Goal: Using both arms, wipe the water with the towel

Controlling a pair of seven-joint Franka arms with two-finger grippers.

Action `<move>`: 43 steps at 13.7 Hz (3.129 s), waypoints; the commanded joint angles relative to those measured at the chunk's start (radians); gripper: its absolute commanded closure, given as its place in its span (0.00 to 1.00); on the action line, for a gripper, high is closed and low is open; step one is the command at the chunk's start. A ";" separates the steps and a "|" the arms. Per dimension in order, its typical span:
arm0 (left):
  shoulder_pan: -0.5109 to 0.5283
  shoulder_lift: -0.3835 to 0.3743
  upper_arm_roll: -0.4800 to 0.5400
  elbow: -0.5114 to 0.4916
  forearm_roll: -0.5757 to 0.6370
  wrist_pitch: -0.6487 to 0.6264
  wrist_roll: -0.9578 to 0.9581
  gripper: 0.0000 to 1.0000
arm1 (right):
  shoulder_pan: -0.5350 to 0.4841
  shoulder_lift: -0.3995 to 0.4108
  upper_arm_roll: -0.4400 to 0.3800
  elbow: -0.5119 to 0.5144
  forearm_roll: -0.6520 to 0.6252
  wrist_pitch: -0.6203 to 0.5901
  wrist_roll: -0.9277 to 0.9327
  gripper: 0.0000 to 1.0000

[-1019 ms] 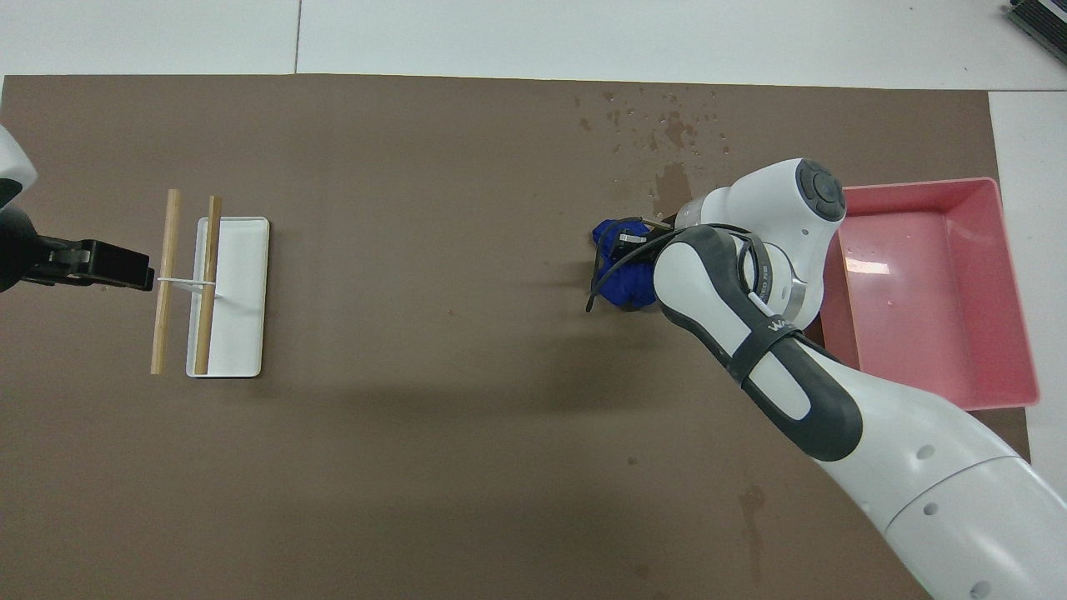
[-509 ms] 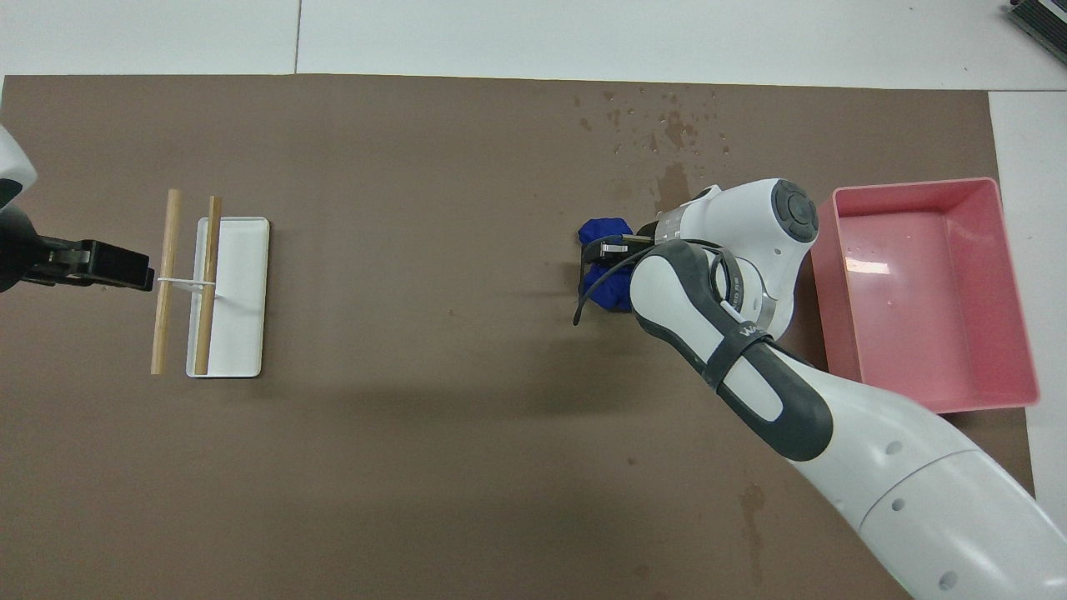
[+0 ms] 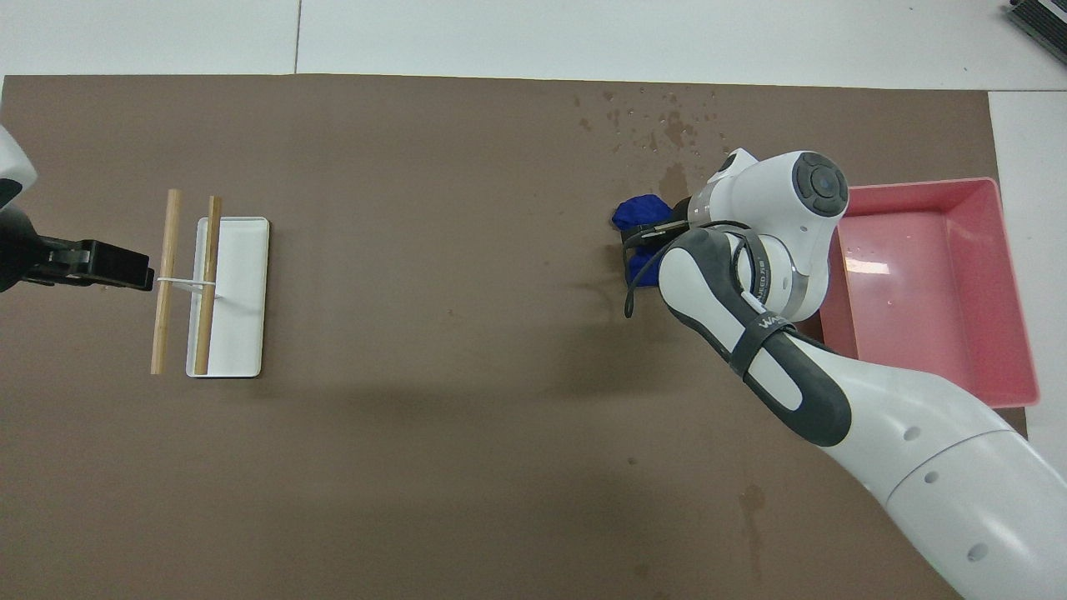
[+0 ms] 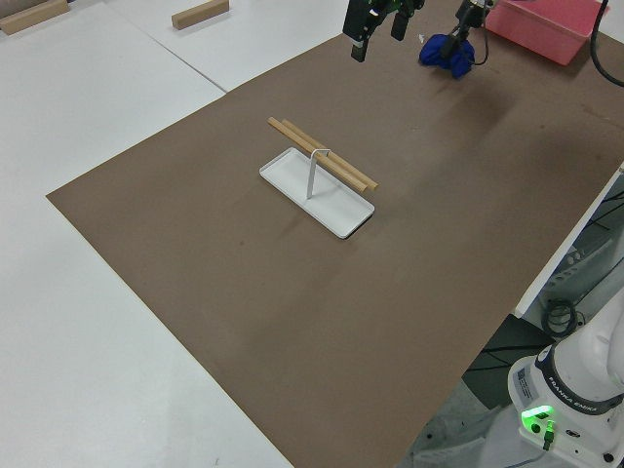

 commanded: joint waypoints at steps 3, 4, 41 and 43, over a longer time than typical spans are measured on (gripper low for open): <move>0.005 -0.015 0.001 -0.012 -0.007 -0.011 0.014 0.00 | -0.016 0.069 0.001 0.060 -0.333 0.024 -0.046 1.00; 0.005 -0.015 0.001 -0.012 -0.007 -0.011 0.014 0.00 | -0.018 0.073 0.001 0.075 -0.398 0.024 -0.049 1.00; 0.005 -0.015 0.001 -0.012 -0.007 -0.011 0.014 0.00 | -0.061 0.131 0.008 0.174 -1.032 0.182 -0.162 1.00; 0.005 -0.015 0.001 -0.012 -0.007 -0.011 0.014 0.00 | -0.052 0.122 0.014 0.138 -0.994 0.182 -0.056 1.00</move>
